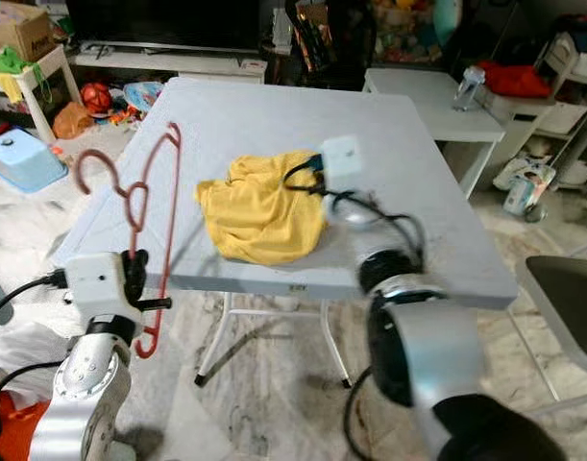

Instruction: Hang hanger

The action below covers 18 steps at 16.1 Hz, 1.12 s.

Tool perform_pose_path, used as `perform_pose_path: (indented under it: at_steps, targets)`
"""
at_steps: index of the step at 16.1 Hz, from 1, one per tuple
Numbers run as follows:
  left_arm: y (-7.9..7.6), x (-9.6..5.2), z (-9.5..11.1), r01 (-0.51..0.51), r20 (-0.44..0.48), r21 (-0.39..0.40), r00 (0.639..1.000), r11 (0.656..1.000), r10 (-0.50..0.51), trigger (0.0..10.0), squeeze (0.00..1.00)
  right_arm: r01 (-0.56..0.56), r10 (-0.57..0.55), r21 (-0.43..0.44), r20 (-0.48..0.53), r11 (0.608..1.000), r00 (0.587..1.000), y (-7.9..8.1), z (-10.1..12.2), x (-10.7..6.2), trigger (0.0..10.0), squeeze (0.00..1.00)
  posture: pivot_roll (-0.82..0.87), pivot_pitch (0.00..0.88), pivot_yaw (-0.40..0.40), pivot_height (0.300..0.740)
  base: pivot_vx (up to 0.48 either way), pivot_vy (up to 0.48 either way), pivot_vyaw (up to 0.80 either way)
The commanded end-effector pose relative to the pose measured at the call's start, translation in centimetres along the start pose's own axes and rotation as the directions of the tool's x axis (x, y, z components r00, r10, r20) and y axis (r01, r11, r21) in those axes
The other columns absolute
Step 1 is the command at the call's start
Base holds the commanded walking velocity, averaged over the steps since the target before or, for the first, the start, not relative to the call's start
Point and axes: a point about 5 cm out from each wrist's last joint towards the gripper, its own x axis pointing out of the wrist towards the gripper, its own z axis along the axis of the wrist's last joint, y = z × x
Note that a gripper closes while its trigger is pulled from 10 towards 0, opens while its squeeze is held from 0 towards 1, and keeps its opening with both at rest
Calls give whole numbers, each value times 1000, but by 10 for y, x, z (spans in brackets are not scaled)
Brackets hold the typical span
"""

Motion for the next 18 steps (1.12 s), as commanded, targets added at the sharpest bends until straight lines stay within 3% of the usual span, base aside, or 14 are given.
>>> perform_pose_path:
  at_steps: [1, 5, 9, 12, 13, 18]
  targets:
    - [-4, 4, 2, 28, 6, 13, 1000, 1000, -28, 10000, 0, -35, 37, -40, 69, 999, 997, -3, 11, 0, 10000, 1000, 81, 0, -34, 740, 0, 0, 0]
    - [-9, 15, 8, 77, 25, 39, 997, 996, -78, 10000, 0, -133, 131, -2, 200, 991, 971, -4, 8, -9, 10000, 1000, 58, 0, -11, 740, 0, 0, 0]
    - [0, 2, 0, 52, -10, 64, 999, 997, -51, 10000, 0, -21, -25, 183, 243, 983, 970, -25, -15, -27, 10000, 1000, 55, 0, -4, 740, 0, 0, 0]
    - [6, -10, -3, 47, -23, 88, 999, 995, -45, 10000, 0, 11, -96, 290, 281, 957, 955, -41, -31, -61, 10000, 1000, 24, 0, 12, 740, 0, 0, 0]
    - [3, -7, -1, 61, -10, 90, 998, 994, -61, 10000, 0, 9, -85, 280, 262, 960, 961, -42, -40, -74, 10000, 1000, 17, 0, 7, 740, 0, 0, 0]
    - [-4, -3, 5, 92, 13, 94, 996, 991, -94, 10000, 0, -39, -9, 217, 219, 975, 976, -27, -51, -101, 10000, 1000, -3, 0, 1, 740, 0, 0, 0]
